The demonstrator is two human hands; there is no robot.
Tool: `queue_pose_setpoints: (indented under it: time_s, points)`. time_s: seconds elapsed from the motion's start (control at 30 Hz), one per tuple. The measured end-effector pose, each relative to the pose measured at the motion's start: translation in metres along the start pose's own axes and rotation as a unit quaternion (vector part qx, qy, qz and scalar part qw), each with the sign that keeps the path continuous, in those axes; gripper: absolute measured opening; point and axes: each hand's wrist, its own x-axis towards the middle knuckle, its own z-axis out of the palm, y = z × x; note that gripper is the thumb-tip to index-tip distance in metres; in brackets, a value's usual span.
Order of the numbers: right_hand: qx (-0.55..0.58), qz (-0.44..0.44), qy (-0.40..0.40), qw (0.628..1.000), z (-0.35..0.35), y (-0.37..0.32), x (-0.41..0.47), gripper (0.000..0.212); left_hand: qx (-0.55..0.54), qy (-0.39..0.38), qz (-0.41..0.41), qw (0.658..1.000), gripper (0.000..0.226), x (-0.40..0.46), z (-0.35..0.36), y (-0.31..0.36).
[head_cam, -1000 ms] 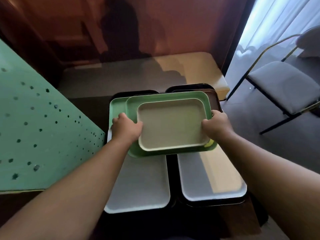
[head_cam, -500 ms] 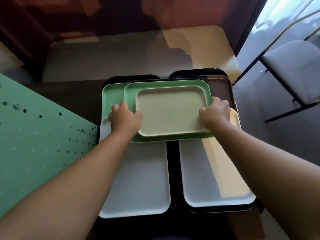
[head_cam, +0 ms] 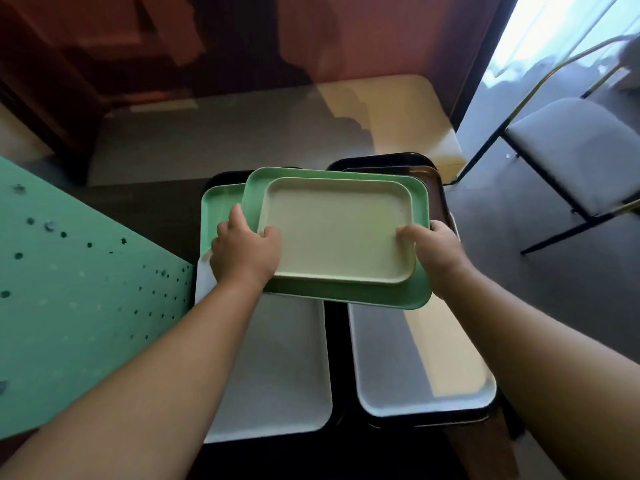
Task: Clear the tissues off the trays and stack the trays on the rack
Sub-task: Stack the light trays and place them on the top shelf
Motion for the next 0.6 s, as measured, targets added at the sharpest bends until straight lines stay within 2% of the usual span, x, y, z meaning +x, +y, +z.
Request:
queue_pose_setpoints:
  time_s: [0.17, 0.23, 0.27, 0.3, 0.37, 0.4, 0.43, 0.53, 0.6]
  points:
    - [0.048, -0.004, -0.002, 0.999, -0.026, 0.015, -0.016, 0.039, 0.019, -0.012, 0.036, 0.999, 0.073, -0.007, -0.011, 0.023]
    - [0.065, 0.002, 0.017, 0.998, -0.042, 0.016, -0.023, 0.036, -0.077, -0.07, -0.003, 0.995, 0.066, -0.005, -0.017, 0.03]
    - [0.075, 0.01, 0.024, 0.997, -0.051, 0.018, -0.027, 0.036, -0.174, -0.103, -0.041, 0.978, 0.061, -0.005, -0.022, 0.03]
    - [0.085, 0.019, 0.03, 0.996, -0.06, 0.021, -0.03, 0.038, -0.285, -0.141, -0.089, 0.944, 0.056, -0.007, -0.028, 0.029]
    - [0.117, 0.035, 0.038, 0.992, -0.074, 0.025, -0.037, 0.041, -0.465, -0.2, -0.154, 0.848, 0.04, -0.019, -0.036, 0.023]
    - [0.14, 0.042, 0.041, 0.988, -0.078, 0.027, -0.043, 0.041, -0.523, -0.218, -0.168, 0.807, 0.037, -0.029, -0.035, 0.022]
    - [0.168, 0.045, 0.045, 0.984, -0.08, 0.029, -0.048, 0.04, -0.558, -0.222, -0.177, 0.779, 0.039, -0.043, -0.031, 0.024]
    - [0.234, 0.024, 0.069, 0.97, -0.071, 0.035, -0.07, 0.041, -0.616, -0.214, -0.181, 0.736, 0.045, -0.098, 0.004, 0.042]
    - [0.237, -0.004, 0.084, 0.968, -0.061, 0.045, -0.088, 0.046, -0.633, -0.172, -0.181, 0.733, 0.052, -0.126, 0.034, 0.056]
